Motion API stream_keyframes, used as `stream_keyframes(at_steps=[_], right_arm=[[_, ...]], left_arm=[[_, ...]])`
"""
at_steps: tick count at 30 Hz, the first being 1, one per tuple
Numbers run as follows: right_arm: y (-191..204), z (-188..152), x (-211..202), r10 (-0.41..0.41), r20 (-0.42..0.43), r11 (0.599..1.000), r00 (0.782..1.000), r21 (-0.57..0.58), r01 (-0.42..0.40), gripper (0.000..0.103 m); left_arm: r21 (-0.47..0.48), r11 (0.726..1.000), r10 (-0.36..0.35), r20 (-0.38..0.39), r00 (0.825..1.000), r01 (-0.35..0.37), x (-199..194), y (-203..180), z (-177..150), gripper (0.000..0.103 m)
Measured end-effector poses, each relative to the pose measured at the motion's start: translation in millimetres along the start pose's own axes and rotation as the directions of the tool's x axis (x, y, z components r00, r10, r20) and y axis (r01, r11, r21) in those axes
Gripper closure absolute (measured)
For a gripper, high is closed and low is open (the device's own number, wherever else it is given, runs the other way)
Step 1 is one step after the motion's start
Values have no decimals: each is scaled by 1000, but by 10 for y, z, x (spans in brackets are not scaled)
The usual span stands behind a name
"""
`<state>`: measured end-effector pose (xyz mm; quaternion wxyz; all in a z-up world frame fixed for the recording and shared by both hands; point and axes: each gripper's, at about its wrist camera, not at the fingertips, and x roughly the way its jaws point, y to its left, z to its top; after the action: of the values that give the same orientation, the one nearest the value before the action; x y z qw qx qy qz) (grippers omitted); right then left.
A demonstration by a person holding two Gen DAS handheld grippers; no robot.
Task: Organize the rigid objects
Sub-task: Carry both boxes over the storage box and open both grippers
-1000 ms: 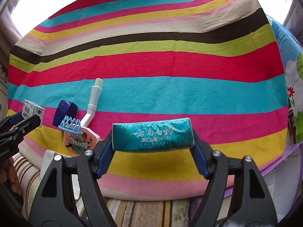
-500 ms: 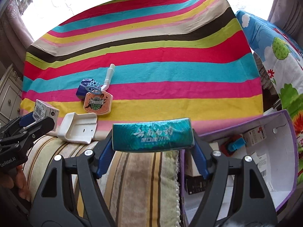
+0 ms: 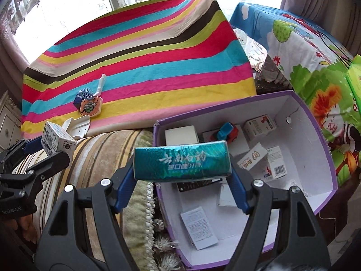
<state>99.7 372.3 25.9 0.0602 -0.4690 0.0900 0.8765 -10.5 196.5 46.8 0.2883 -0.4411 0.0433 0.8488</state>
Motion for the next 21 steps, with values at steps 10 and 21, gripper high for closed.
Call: stream_keyframes(at_steps=[10, 21], right_arm=[[-518, -219, -167, -62, -10, 994, 998, 89, 63, 27], [-901, -303, -243, -127, -22, 978, 992, 163, 129, 27]], left_arm=[[104, 991, -76, -43, 996, 80, 102, -525, -73, 27], [164, 976, -137, -67, 988, 146, 141, -809, -129, 27]])
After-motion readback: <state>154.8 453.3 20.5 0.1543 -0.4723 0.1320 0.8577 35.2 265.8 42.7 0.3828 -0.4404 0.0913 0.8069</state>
